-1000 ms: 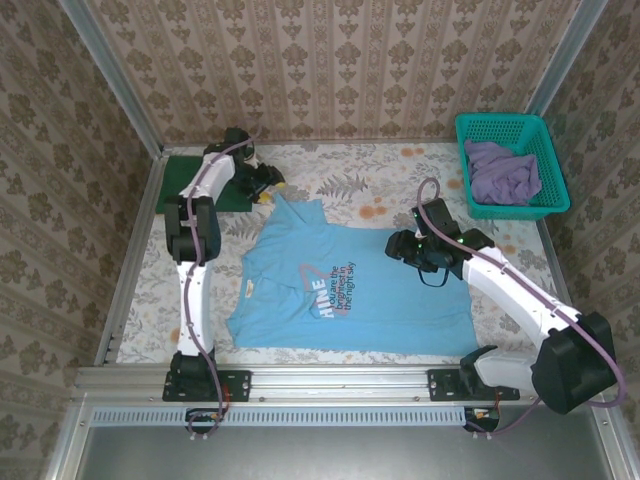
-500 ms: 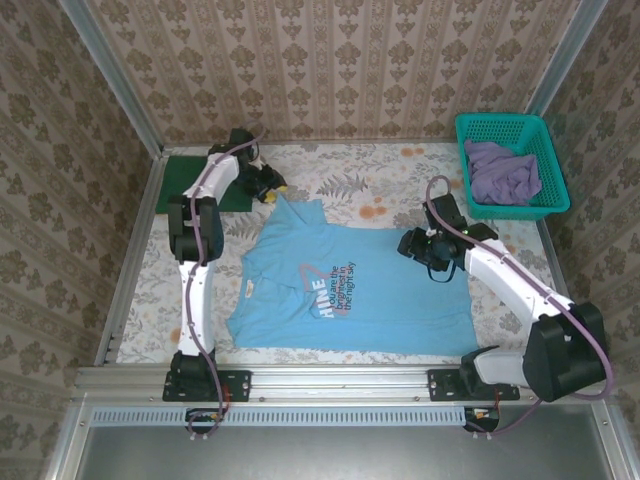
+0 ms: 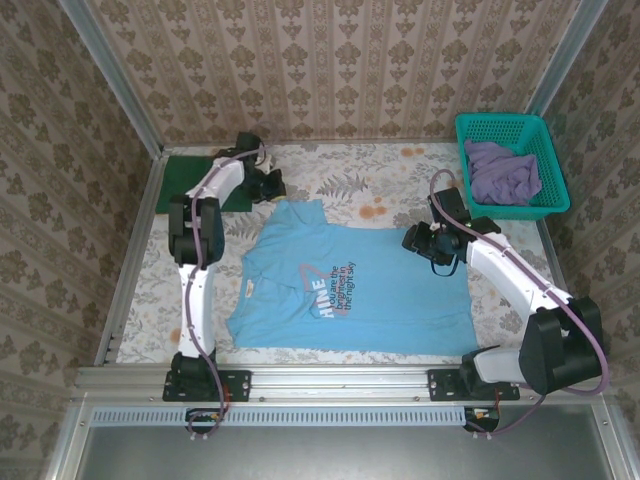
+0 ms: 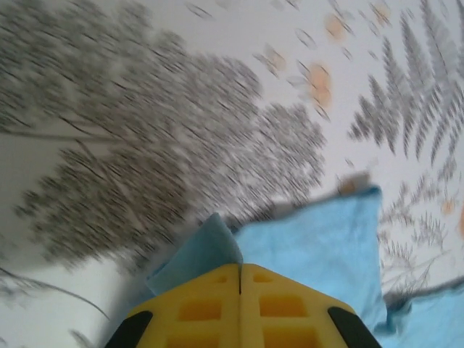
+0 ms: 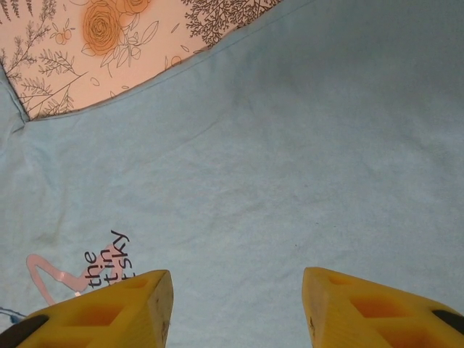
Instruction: Fold and stack the t-shirts
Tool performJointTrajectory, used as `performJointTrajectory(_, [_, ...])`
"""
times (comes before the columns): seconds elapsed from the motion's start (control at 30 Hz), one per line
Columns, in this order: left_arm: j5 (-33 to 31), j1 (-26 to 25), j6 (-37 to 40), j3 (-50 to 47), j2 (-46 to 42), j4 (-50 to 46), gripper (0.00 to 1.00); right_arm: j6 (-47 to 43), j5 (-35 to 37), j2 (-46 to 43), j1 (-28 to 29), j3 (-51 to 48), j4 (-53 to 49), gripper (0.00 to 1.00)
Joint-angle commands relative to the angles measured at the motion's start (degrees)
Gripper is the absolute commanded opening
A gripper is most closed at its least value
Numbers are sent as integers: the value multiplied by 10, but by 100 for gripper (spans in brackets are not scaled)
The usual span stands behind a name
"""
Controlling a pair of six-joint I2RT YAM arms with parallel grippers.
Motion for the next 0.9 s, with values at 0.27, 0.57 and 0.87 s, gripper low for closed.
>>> performJointTrajectory(0.27, [-111,-41,122,-255,-164,90,7,2,-23,-25,-1,-38,22,52])
performJointTrajectory(0.57, [-264,-78,111,-359,-276,114,35,2,-30,-7,-1,-41,37,53])
performJointTrajectory(0.87, [-168,-6,-217,-300,-300,20,48,13,-41,13,-2,-42,73,53])
